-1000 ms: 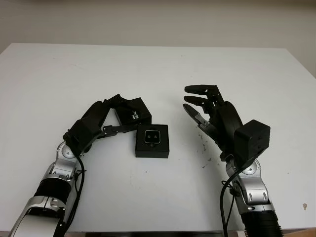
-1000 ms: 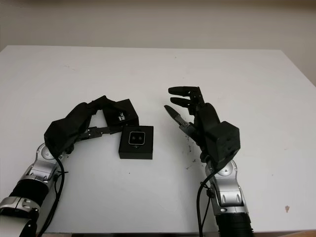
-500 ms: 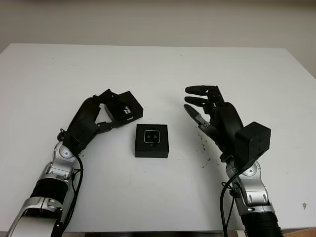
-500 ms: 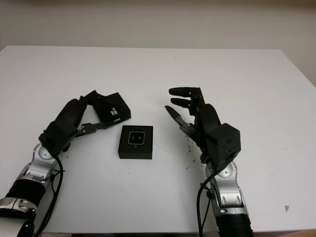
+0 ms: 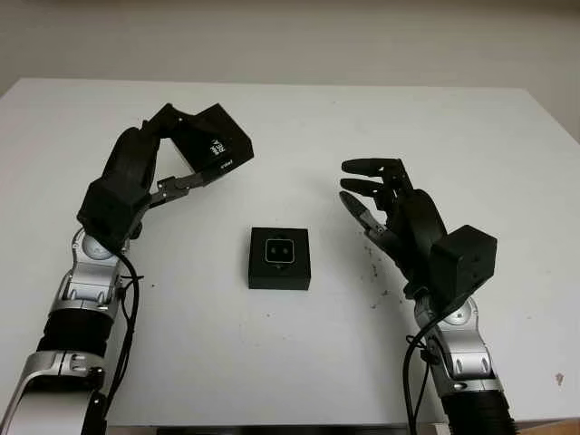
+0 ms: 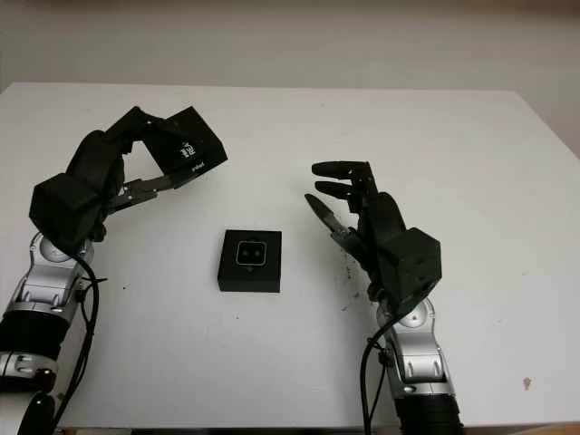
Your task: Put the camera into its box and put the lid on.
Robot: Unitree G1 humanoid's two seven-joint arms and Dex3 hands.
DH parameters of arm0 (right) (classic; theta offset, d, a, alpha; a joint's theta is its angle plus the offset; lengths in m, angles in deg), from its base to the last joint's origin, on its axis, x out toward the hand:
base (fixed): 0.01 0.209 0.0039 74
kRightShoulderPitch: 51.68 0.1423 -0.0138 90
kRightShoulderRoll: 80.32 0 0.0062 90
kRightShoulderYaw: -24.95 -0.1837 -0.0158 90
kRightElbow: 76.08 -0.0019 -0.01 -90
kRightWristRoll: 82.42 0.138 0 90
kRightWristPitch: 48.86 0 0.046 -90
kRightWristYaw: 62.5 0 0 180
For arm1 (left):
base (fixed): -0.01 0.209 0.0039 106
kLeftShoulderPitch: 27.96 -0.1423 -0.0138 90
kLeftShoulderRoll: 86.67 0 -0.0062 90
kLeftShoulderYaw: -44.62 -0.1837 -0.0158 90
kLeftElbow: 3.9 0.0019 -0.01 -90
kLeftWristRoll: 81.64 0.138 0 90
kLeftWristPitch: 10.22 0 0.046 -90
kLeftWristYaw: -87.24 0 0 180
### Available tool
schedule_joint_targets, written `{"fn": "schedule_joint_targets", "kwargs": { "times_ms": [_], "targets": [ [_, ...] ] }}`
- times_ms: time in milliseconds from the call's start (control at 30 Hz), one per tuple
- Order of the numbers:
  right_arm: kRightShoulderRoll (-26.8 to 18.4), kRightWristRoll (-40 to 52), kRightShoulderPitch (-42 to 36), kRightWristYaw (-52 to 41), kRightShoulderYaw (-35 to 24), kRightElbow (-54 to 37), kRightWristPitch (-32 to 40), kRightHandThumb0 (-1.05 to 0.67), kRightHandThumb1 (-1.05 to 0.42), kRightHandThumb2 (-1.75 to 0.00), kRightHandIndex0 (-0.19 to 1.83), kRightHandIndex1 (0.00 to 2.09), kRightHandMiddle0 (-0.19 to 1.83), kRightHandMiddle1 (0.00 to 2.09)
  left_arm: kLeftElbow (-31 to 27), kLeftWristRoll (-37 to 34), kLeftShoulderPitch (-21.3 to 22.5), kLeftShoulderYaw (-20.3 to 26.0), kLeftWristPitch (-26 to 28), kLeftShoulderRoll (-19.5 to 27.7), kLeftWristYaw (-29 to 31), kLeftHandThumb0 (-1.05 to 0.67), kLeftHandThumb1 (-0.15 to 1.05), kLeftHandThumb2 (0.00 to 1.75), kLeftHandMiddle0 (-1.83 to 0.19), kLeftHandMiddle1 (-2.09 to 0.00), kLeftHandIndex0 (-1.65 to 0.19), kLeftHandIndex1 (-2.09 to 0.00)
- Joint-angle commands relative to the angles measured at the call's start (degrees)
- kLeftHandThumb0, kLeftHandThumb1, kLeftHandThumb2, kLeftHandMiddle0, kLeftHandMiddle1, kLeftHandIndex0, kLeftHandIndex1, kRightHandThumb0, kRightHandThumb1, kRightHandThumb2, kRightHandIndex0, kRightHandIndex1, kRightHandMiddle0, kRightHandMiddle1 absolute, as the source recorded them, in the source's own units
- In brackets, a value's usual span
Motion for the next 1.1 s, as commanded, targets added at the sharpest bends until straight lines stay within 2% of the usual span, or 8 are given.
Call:
{"fn": "schedule_joint_targets", "kwargs": {
  "times_ms": [0,133,400,467,600,667,733,1067],
  "targets": [
    [0.02,0.30,0.09,0.23,-0.74,-0.77,0.20,-0.59,-1.05,-0.15,-0.06,1.20,-0.08,1.44,-3.69,-1.85,-1.09,-0.42,1.76,0.39,3.15,-0.12,1.00,0.06,-0.40,-1.45,-0.32,-1.30],
    [0.85,1.77,0.76,1.32,-1.90,-1.47,2.54,-0.54,-1.05,-0.16,-0.03,1.22,-0.06,1.46,-8.50,-2.92,-2.85,-1.73,5.67,1.03,8.73,-0.13,0.98,0.05,-0.45,-1.40,-0.35,-1.30],
    [2.64,10.85,3.56,1.94,-7.04,-3.41,9.91,-0.57,-1.05,-0.26,-0.14,1.43,-0.13,1.67,-9.79,-3.25,-4.41,-4.83,5.99,1.77,18.15,-0.14,0.98,0.06,-0.50,-1.37,-0.37,-1.28],
    [2.16,12.14,4.13,1.49,-7.84,-3.87,11.28,-0.60,-1.05,-0.28,-0.17,1.42,-0.18,1.67,-10.26,-3.17,-4.69,-5.47,5.99,1.76,19.75,-0.14,0.98,0.06,-0.50,-1.39,-0.37,-1.29],
    [1.98,15.37,5.43,1.57,-10.06,-4.89,15.16,-0.61,-1.05,-0.36,-0.19,1.32,-0.19,1.45,-10.73,-3.62,-5.02,-6.14,5.89,1.59,22.12,-0.17,0.98,0.05,-0.50,-1.45,-0.36,-1.35],
    [2.24,17.47,6.36,2.32,-11.62,-5.38,17.17,-0.63,-1.05,-0.35,-0.13,1.16,-0.14,1.43,-10.59,-3.80,-5.10,-6.43,5.28,1.52,23.26,-0.18,0.99,0.06,-0.48,-1.54,-0.34,-1.42],
    [2.06,19.31,7.42,2.34,-12.90,-5.34,18.13,-0.64,-1.05,-0.35,-0.11,1.10,-0.12,1.44,-10.43,-3.26,-5.20,-6.84,4.48,1.66,23.90,-0.18,1.00,0.06,-0.46,-1.58,-0.32,-1.45],
    [1.68,21.17,8.71,2.96,-14.17,-5.79,20.37,-0.61,-1.05,-0.39,-0.11,1.07,-0.19,1.45,-10.25,-2.75,-5.61,-7.41,4.31,2.11,25.59,-0.22,1.01,0.06,-0.44,-1.59,-0.29,-1.49]
  ]
}}
